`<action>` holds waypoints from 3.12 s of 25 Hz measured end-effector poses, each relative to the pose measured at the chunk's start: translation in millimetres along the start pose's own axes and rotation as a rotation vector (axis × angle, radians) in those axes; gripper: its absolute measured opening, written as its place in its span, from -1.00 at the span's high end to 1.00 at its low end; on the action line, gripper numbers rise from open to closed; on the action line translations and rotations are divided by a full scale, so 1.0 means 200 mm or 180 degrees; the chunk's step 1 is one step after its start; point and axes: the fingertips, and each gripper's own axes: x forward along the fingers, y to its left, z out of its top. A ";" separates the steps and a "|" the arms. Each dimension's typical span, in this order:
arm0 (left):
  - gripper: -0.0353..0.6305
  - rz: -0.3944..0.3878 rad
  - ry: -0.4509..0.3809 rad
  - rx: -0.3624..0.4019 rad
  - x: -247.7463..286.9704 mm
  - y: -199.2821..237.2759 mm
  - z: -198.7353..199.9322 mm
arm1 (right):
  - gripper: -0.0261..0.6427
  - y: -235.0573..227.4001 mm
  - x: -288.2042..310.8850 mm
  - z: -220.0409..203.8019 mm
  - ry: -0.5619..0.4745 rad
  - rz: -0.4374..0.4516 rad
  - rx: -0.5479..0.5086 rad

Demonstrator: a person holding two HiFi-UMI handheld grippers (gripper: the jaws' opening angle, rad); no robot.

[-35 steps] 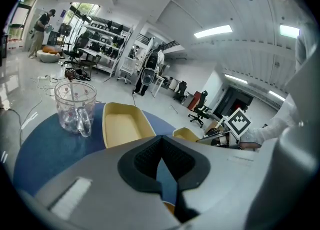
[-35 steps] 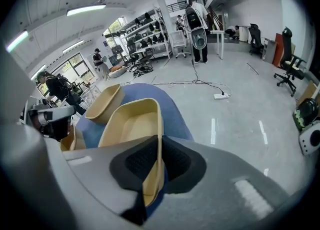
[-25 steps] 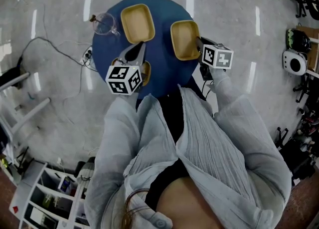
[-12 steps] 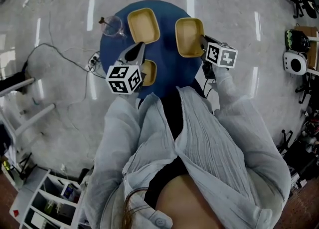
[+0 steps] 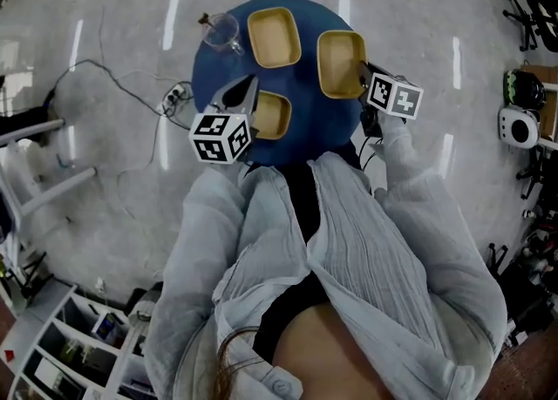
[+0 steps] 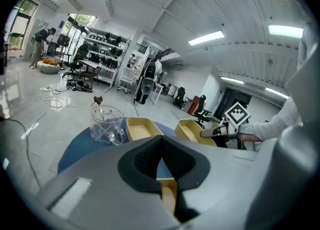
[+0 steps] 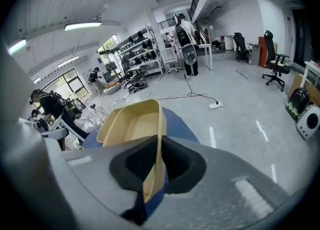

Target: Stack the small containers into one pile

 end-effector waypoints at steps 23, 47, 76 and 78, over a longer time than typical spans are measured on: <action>0.86 0.0477 -0.0169 -0.0306 -0.24 0.22 -0.06 | 0.84 0.60 0.38 0.30 0.0002 0.0752 0.0147; 0.86 0.0609 -0.0078 -0.0473 -0.27 0.32 -0.13 | 0.84 0.66 0.58 0.22 0.0273 0.0697 0.0003; 0.86 0.0585 -0.0063 -0.0518 -0.25 0.32 -0.16 | 0.18 0.69 0.61 0.13 0.0254 0.0484 -0.1092; 0.86 0.0590 -0.0065 -0.0515 -0.26 0.32 -0.16 | 0.07 0.68 0.60 0.11 0.0292 0.0471 -0.1098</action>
